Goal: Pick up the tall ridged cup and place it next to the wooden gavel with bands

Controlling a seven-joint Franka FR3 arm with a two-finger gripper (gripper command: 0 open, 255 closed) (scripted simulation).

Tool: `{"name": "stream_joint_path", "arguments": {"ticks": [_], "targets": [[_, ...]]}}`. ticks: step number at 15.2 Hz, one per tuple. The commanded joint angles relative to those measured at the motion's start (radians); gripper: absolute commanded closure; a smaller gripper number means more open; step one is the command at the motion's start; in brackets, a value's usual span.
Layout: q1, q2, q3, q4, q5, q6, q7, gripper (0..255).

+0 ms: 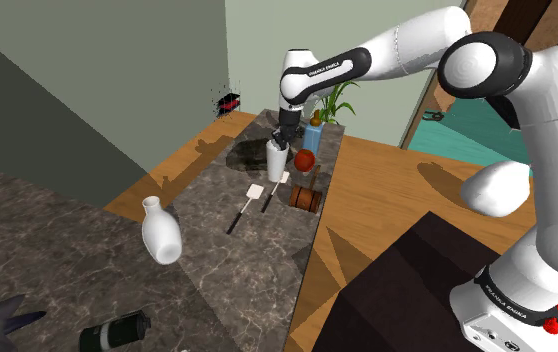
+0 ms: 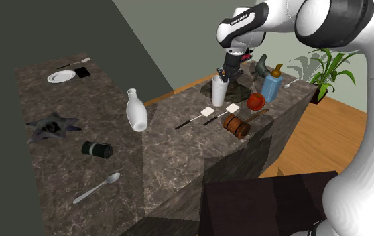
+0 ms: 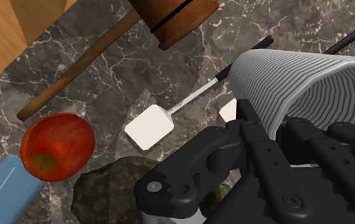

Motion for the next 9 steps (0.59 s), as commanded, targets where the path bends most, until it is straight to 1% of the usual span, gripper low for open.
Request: {"name": "stream_joint_path", "arguments": {"ticks": [1,9], "targets": [[0.0,0.013,-0.002,-0.006,-0.002,0.02,-0.001,255],[0.005,0.076,-0.01,-0.011,-0.01,0.087,-0.001,255]]}}
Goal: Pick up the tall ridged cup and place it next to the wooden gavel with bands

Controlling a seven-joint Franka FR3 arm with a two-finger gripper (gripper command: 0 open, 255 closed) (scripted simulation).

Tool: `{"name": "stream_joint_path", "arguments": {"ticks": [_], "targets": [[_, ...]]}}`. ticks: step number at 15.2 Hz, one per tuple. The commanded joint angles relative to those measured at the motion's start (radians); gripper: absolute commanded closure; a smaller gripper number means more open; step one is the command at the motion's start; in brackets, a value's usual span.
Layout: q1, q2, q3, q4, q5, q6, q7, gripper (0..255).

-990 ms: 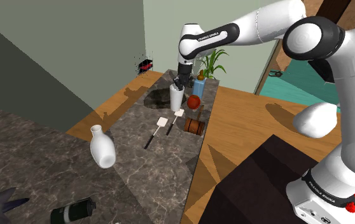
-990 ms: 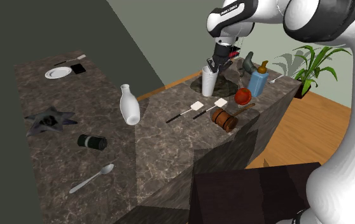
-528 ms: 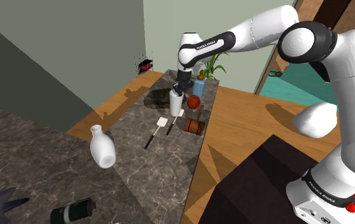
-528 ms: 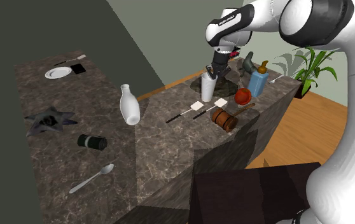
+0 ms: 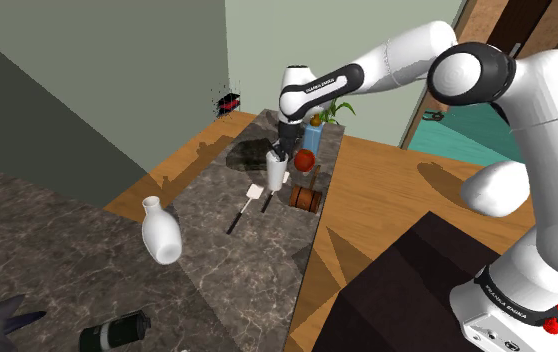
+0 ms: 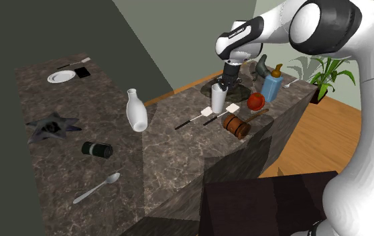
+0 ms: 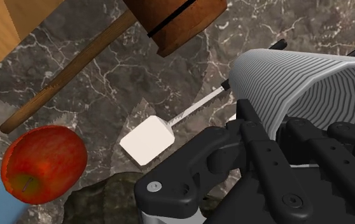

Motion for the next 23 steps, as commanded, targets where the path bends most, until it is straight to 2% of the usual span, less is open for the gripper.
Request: {"name": "stream_joint_path", "arguments": {"ticks": [1,14,22,23], "targets": [[0.002,0.021,-0.002,0.008,-0.002,0.014,0.0,255],[0.015,0.153,-0.017,0.045,-0.016,0.109,-0.002,255],[0.015,0.153,-0.017,0.045,-0.016,0.109,-0.002,255],[0.015,0.153,-0.017,0.045,-0.016,0.109,-0.002,0]]}}
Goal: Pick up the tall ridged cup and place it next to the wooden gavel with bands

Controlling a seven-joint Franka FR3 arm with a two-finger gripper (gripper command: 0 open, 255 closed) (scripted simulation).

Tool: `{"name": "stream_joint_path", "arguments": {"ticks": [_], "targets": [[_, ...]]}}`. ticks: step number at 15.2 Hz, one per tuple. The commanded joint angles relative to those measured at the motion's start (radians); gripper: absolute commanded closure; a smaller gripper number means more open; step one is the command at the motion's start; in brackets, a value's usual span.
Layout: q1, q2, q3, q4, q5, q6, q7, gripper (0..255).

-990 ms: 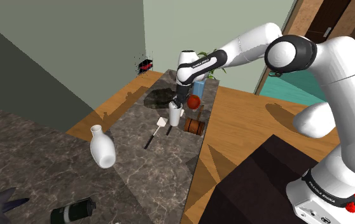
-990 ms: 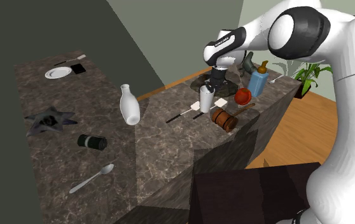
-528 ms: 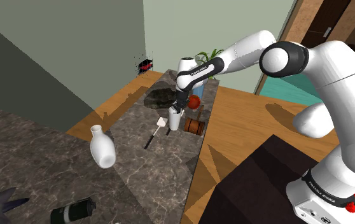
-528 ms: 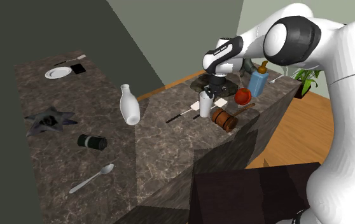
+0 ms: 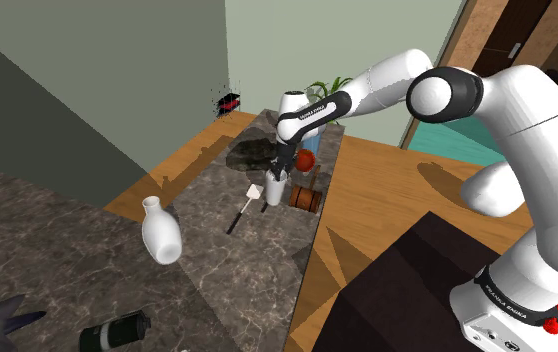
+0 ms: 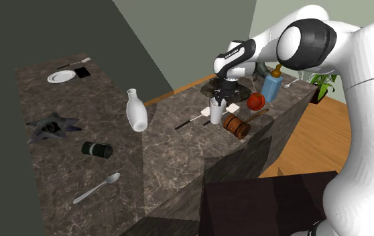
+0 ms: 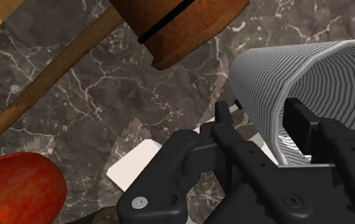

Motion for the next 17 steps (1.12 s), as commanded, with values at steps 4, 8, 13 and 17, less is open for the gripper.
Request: {"name": "stream_joint_path", "arguments": {"ticks": [4,8,13,17], "targets": [[0.0,0.0,0.0,0.0,0.0,0.0,0.0,0],[-0.01,-0.07,0.008,-0.017,0.007,-0.053,-0.003,0],[-0.013,-0.087,0.009,-0.019,0.009,-0.069,-0.004,0],[-0.013,-0.087,0.009,-0.019,0.009,-0.068,-0.004,0]]}}
